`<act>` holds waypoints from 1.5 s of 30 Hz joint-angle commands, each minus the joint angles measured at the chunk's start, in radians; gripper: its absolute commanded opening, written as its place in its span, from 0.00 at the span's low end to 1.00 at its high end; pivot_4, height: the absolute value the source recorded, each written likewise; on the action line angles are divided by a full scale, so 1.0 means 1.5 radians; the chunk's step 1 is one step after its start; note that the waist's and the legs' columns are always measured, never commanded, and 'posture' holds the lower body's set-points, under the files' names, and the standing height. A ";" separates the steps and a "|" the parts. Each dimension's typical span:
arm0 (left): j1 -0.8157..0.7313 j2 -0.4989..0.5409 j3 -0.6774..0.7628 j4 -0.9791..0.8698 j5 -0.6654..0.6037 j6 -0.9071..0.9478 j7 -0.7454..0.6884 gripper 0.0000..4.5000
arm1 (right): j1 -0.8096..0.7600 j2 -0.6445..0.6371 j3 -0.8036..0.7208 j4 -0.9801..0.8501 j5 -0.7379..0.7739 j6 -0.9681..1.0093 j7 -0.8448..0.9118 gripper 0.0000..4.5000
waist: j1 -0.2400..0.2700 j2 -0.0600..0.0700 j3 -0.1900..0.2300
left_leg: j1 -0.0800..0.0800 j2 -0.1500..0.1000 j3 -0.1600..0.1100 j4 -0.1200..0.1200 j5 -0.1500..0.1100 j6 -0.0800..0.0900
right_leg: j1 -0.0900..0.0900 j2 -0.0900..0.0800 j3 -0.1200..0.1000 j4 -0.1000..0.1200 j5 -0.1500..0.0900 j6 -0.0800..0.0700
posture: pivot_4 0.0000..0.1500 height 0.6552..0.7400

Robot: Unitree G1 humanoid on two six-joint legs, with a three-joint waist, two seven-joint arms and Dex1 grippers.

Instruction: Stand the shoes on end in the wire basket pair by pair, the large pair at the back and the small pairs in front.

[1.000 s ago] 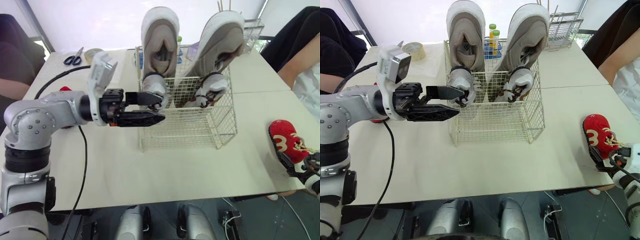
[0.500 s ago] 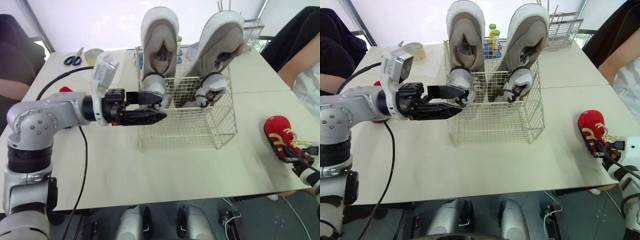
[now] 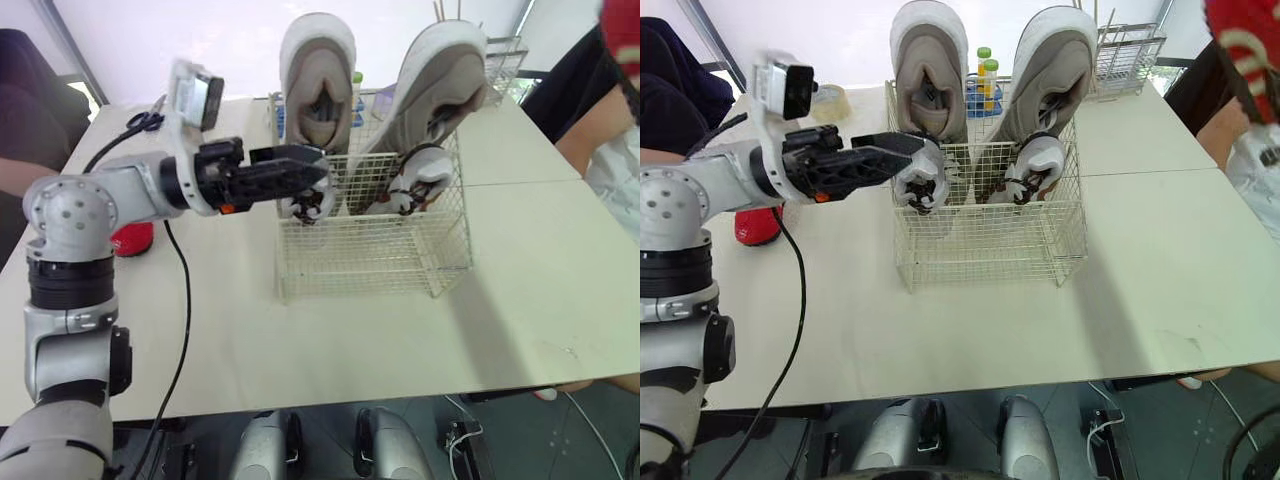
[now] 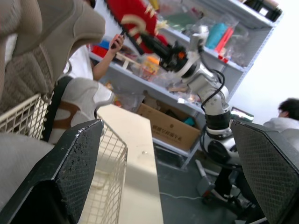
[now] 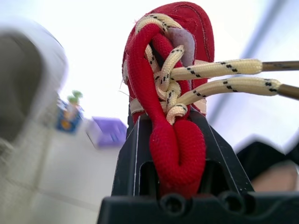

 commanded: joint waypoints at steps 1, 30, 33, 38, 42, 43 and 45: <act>-0.038 0.008 0.033 0.014 -0.016 0.014 -0.008 1.00 | -0.056 -0.040 0.061 -0.047 0.072 0.005 0.070 0.06 | 0.000 0.000 0.000 | 0.000 0.000 0.000 0.000 0.000 0.000 | 0.000 0.000 0.000 0.000 0.000 0.000 | 1.00 1.00; -0.055 0.004 0.053 0.018 -0.033 0.110 0.039 0.83 | -0.279 -0.007 0.366 -0.076 0.054 -0.047 0.279 0.05 | 0.001 -0.003 0.002 | 0.000 0.000 0.000 0.001 0.000 0.000 | 0.000 -0.001 0.000 0.001 0.000 0.000 | 1.00 1.00; -0.058 -0.006 0.062 0.029 -0.042 0.116 0.045 0.51 | -0.281 -0.011 0.364 -0.080 0.057 -0.033 0.280 0.05 | 0.001 -0.003 0.002 | 0.000 0.000 0.000 0.001 0.000 0.000 | 0.000 -0.001 0.000 0.001 0.000 0.000 | 1.00 1.00; -0.050 -0.028 0.086 0.047 -0.063 0.122 0.078 0.07 | -0.284 -0.018 0.337 -0.087 0.109 0.033 0.263 0.05 | 0.001 -0.003 0.002 | 0.000 0.000 0.000 0.001 0.000 0.000 | 0.000 -0.001 0.000 0.001 0.000 0.000 | 1.00 1.00; -0.021 -0.053 0.116 0.034 -0.099 0.111 0.121 0.07 | -0.279 -0.030 0.278 -0.081 0.223 0.145 0.224 0.27 | 0.002 -0.003 0.002 | 0.000 0.000 0.000 0.001 0.000 0.000 | 0.000 -0.001 0.000 0.001 0.000 0.000 | 1.00 1.00; -0.015 -0.058 0.122 0.028 -0.108 0.108 0.131 0.07 | -0.275 -0.034 0.264 -0.079 0.245 0.167 0.216 0.33 | 0.001 -0.003 0.002 | 0.000 0.000 0.000 0.001 0.000 0.000 | 0.000 -0.001 0.000 0.001 0.000 0.000 | 1.00 1.00; 0.013 -0.074 0.140 0.009 -0.127 0.091 0.161 0.07 | -0.260 -0.037 0.202 -0.046 0.340 0.232 0.171 0.58 | 0.001 -0.003 0.002 | 0.000 0.000 0.000 0.001 0.000 0.000 | 0.000 -0.001 0.000 0.001 0.000 0.000 | 1.00 1.00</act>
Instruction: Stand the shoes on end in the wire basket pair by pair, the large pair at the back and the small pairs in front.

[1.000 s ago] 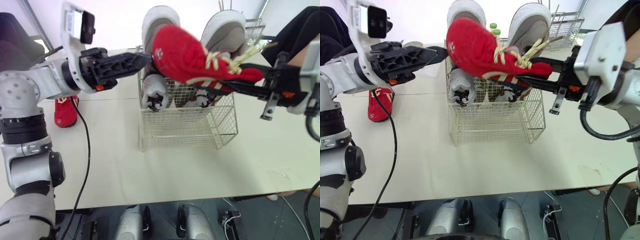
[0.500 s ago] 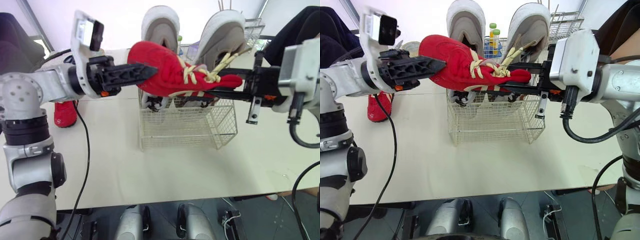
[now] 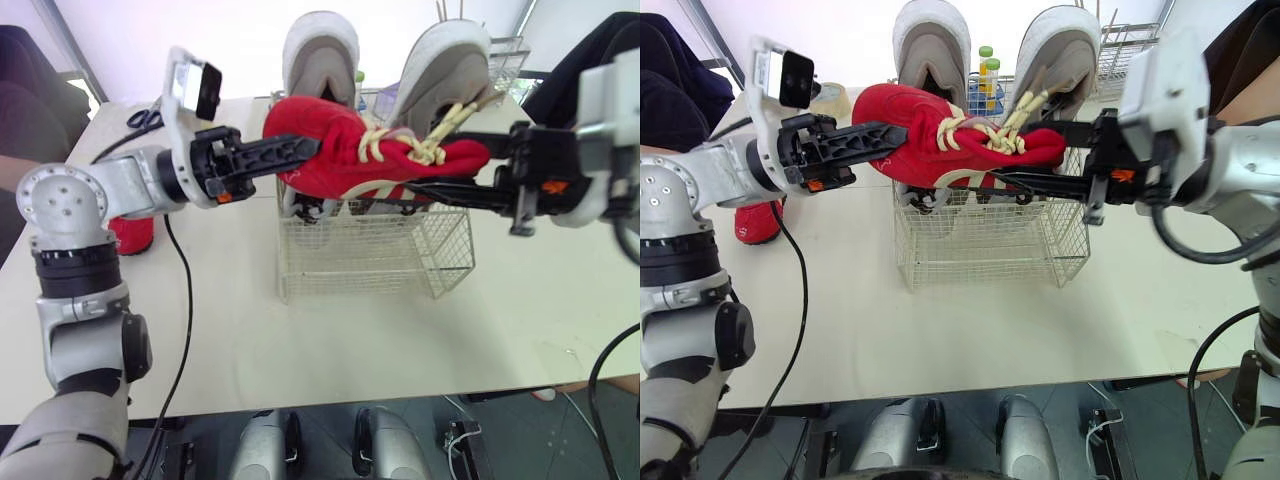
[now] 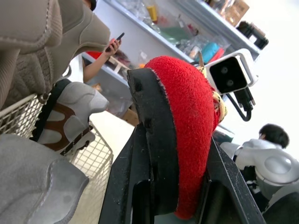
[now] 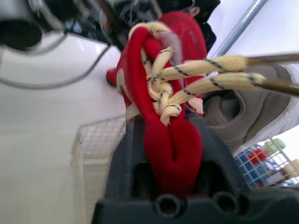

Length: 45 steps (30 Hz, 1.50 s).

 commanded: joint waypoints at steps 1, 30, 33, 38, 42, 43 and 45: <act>0.035 -0.018 0.060 -0.047 -0.047 -0.044 0.049 0.07 | 0.010 -0.021 -0.135 0.042 0.168 0.107 -0.078 0.68 | 0.000 0.000 0.000 | 0.000 0.000 0.000 0.000 0.000 0.000 | 0.000 0.000 0.000 0.000 0.000 0.000 | 1.00 1.00; 0.078 -0.198 0.009 -0.140 -0.032 -0.288 0.152 0.07 | 0.104 0.376 -0.022 0.018 0.368 -0.045 -0.415 1.00 | 0.001 -0.001 -0.001 | 0.000 0.000 0.000 0.000 -0.001 0.001 | 0.000 0.000 0.000 0.000 0.001 -0.001 | 1.00 1.00; 0.085 -0.201 -0.001 -0.145 -0.014 -0.297 0.149 0.07 | 0.081 0.384 -0.012 0.033 0.342 -0.060 -0.399 1.00 | 0.001 -0.001 -0.001 | 0.000 0.000 0.000 0.000 -0.001 0.001 | 0.000 0.000 0.000 0.000 0.001 -0.001 | 1.00 1.00; 0.096 -0.208 -0.013 -0.152 0.000 -0.309 0.145 0.07 | 0.046 0.405 0.001 0.055 0.310 -0.080 -0.388 1.00 | 0.000 -0.001 -0.001 | 0.000 0.000 0.000 0.000 -0.001 0.001 | 0.000 0.000 0.000 0.000 0.001 -0.001 | 1.00 1.00; 0.102 -0.209 -0.016 -0.157 0.004 -0.311 0.145 0.07 | 0.033 0.420 0.005 0.063 0.300 -0.086 -0.384 1.00 | 0.000 -0.001 -0.001 | 0.000 0.000 0.000 0.000 -0.001 0.001 | 0.000 0.000 0.000 0.000 0.000 -0.001 | 1.00 1.00; 0.104 -0.208 -0.016 -0.158 0.005 -0.312 0.146 0.07 | 0.033 0.422 0.005 0.062 0.301 -0.085 -0.383 0.94 | 0.000 -0.001 -0.001 | 0.000 0.000 0.000 0.000 -0.001 0.001 | 0.000 0.000 0.000 0.000 0.000 -0.001 | 1.00 1.00; 0.104 -0.207 -0.016 -0.158 0.008 -0.316 0.147 0.07 | 0.035 0.422 0.006 0.059 0.306 -0.081 -0.380 0.80 | 0.000 -0.001 -0.001 | 0.000 0.000 0.000 0.000 -0.001 0.001 | 0.000 0.000 0.000 0.000 0.000 -0.001 | 1.00 1.00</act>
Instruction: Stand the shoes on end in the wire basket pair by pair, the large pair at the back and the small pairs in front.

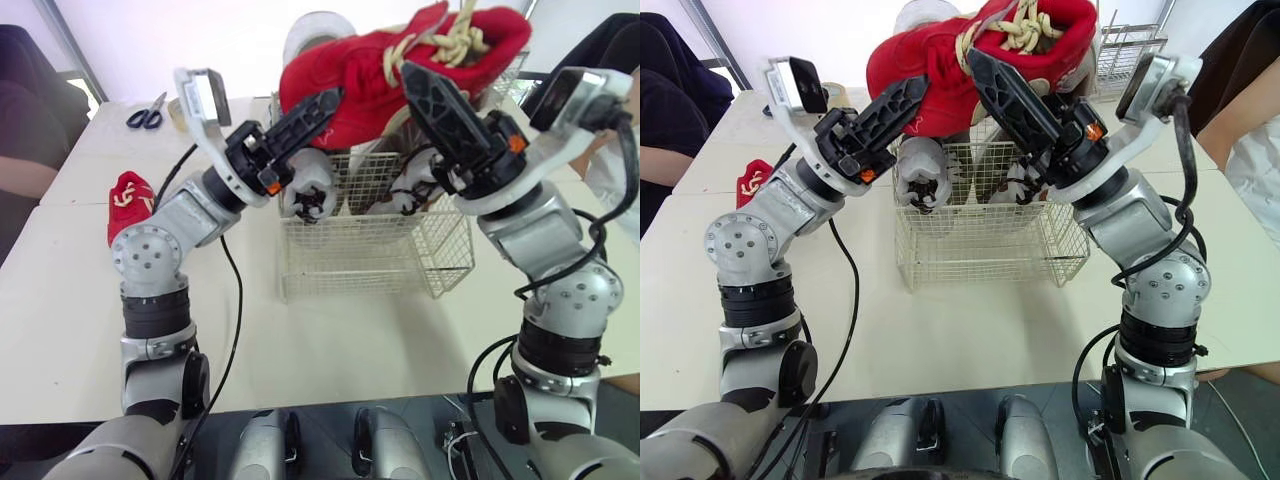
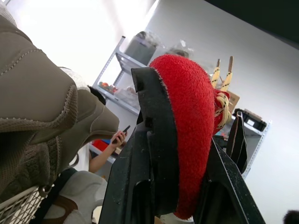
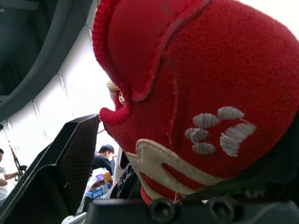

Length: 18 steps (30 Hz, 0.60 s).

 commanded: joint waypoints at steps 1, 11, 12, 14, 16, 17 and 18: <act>-0.003 0.001 -0.002 -0.025 0.005 -0.014 -0.001 0.07 | -0.015 0.001 -0.004 -0.015 0.011 -0.003 0.013 0.69 | 0.000 0.000 0.000 | 0.000 0.000 0.000 0.000 0.000 0.000 | 0.000 0.000 0.000 0.000 0.000 0.000 | 1.00 1.00; -0.004 0.015 -0.004 -0.026 -0.011 0.008 0.007 0.07 | -0.024 -0.016 -0.004 -0.022 0.007 0.011 0.005 0.13 | -0.001 0.000 0.000 | 0.000 0.000 0.000 0.000 0.000 0.000 | 0.000 0.000 0.000 0.000 0.000 0.000 | 1.00 1.00; -0.003 0.025 -0.004 -0.024 -0.022 0.021 0.006 0.19 | -0.028 -0.024 -0.005 -0.023 0.007 0.015 0.005 0.13 | -0.001 0.000 0.000 | 0.000 0.000 0.000 0.000 0.000 0.000 | 0.000 0.000 0.000 0.000 0.000 0.000 | 1.00 1.00; -0.001 0.048 -0.003 -0.024 -0.034 0.043 -0.006 0.40 | -0.036 -0.048 -0.012 -0.020 0.011 0.027 0.006 0.13 | -0.001 0.000 0.000 | 0.000 0.000 0.000 0.000 0.000 0.000 | 0.000 0.000 0.000 0.000 0.000 0.000 | 1.00 1.00; 0.001 0.070 -0.003 -0.028 -0.037 0.054 -0.020 0.62 | -0.042 -0.076 -0.021 -0.015 0.019 0.043 0.014 0.13 | -0.002 0.000 0.000 | 0.000 0.000 0.000 0.000 0.000 0.000 | 0.000 0.000 0.000 0.000 0.000 0.000 | 1.00 1.00; 0.001 0.077 -0.003 -0.030 -0.038 0.057 -0.024 0.73 | -0.044 -0.085 -0.024 -0.014 0.023 0.048 0.018 0.13 | -0.002 0.000 0.000 | 0.000 0.000 0.000 0.000 0.000 0.000 | 0.000 0.000 0.000 0.000 0.000 0.000 | 1.00 1.00; 0.004 0.089 -0.002 -0.030 -0.033 0.061 -0.034 0.84 | -0.046 -0.105 -0.032 -0.006 0.029 0.058 0.025 0.13 | -0.001 0.000 0.000 | 0.000 0.000 0.000 0.000 0.000 0.000 | 0.000 0.000 0.000 0.000 0.000 0.000 | 1.00 1.00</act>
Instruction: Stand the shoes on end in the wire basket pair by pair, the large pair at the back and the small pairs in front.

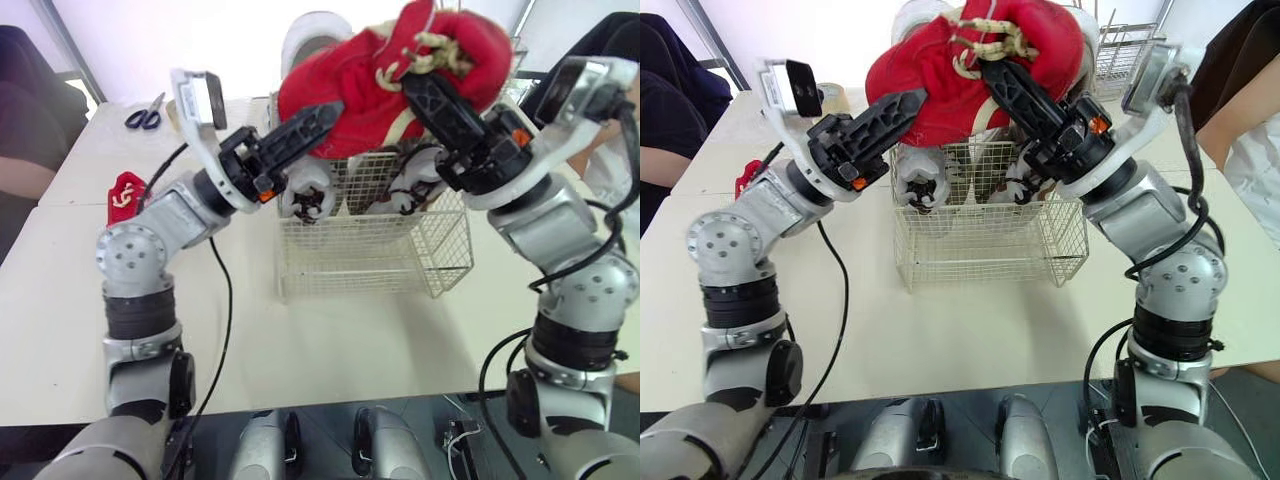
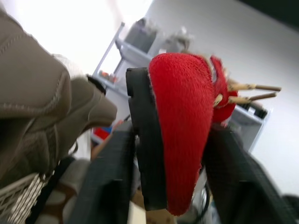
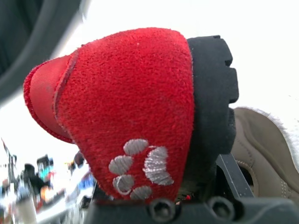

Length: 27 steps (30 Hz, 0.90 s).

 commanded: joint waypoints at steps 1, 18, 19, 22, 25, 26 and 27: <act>0.007 0.034 0.003 -0.023 0.000 0.012 -0.032 0.96 | -0.022 -0.051 -0.034 -0.007 0.029 0.023 0.026 0.13 | 0.001 0.000 0.000 | 0.000 0.000 0.000 0.000 0.000 0.000 | 0.000 0.000 0.000 0.000 0.000 0.000 | 1.00 1.00; -0.001 0.186 0.007 0.018 0.089 0.016 -0.172 0.99 | -0.075 -0.546 0.036 0.177 -0.248 0.059 0.636 0.13 | 0.001 0.001 0.001 | -0.001 0.000 0.001 -0.002 -0.003 0.005 | 0.000 0.000 0.000 -0.007 -0.001 -0.002 | 1.00 1.00; -0.003 0.182 0.008 0.017 0.090 0.015 -0.171 0.99 | -0.079 -0.552 0.061 0.181 -0.289 0.032 0.663 0.13 | 0.000 0.001 0.001 | -0.001 0.000 0.001 -0.002 -0.003 0.004 | 0.000 0.000 0.000 -0.008 -0.001 -0.002 | 1.00 1.00; -0.003 0.177 0.012 0.011 0.093 0.017 -0.171 0.99 | -0.081 -0.545 0.114 0.191 -0.393 -0.052 0.719 0.13 | 0.000 0.001 0.001 | -0.002 0.000 0.001 -0.002 -0.001 0.002 | 0.000 -0.001 0.000 -0.008 -0.001 -0.002 | 1.00 1.00; -0.003 0.176 0.016 0.007 0.090 0.021 -0.167 0.99 | -0.093 -0.520 0.150 0.207 -0.461 -0.112 0.751 0.13 | 0.000 0.001 0.001 | -0.003 0.000 0.002 -0.002 -0.001 0.001 | -0.002 -0.001 0.000 -0.008 0.000 -0.001 | 1.00 1.00; -0.004 0.175 0.016 0.005 0.088 0.022 -0.165 0.99 | -0.098 -0.511 0.159 0.213 -0.484 -0.134 0.761 0.13 | 0.000 0.001 0.001 | -0.003 0.000 0.002 -0.002 -0.001 0.001 | -0.002 -0.001 0.000 -0.008 0.000 0.000 | 1.00 1.00; -0.005 0.174 0.016 0.004 0.088 0.022 -0.162 0.99 | -0.105 -0.502 0.166 0.220 -0.499 -0.149 0.770 0.13 | 0.000 0.001 0.001 | -0.003 0.000 0.002 -0.002 -0.001 0.001 | -0.002 -0.001 0.000 -0.008 0.000 0.000 | 1.00 1.00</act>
